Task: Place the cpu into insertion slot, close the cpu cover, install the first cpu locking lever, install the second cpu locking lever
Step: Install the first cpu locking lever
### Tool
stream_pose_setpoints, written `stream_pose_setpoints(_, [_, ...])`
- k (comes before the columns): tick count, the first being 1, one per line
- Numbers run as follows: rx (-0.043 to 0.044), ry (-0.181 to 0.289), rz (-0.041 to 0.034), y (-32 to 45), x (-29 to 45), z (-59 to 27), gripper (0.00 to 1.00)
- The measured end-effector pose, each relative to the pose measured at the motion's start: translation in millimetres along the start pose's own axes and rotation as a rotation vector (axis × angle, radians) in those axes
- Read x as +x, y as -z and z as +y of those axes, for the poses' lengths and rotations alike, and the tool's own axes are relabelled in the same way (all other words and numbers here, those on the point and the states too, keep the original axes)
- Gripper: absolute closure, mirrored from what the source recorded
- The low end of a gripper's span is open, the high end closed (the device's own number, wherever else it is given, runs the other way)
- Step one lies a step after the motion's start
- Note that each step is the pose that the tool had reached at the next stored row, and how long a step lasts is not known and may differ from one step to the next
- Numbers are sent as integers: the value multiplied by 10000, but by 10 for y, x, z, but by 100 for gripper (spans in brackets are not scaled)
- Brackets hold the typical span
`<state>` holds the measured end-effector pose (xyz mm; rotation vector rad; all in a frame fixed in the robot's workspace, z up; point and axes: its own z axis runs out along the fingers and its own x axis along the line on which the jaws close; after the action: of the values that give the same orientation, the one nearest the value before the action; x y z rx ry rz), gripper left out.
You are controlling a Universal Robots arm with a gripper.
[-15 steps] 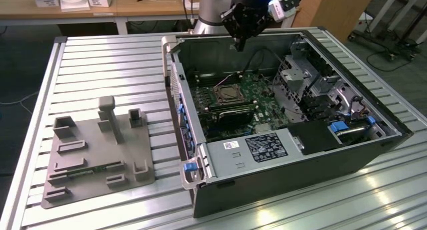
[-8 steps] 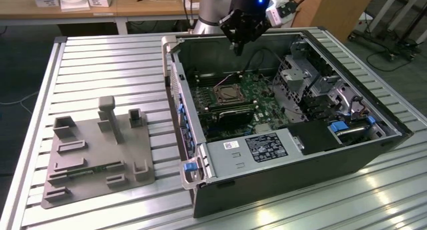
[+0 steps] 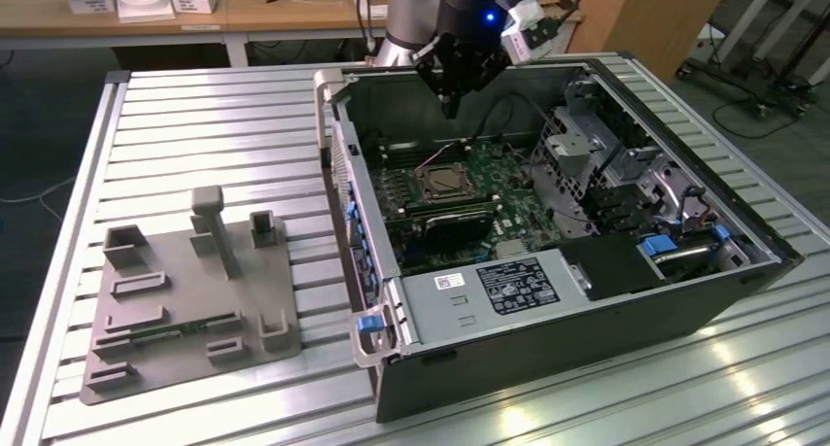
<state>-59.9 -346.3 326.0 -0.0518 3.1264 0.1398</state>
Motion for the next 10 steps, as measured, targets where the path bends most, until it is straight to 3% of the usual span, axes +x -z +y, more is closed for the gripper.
stream_pose_setpoints(10, [-4,230,8,-189,1,72,90])
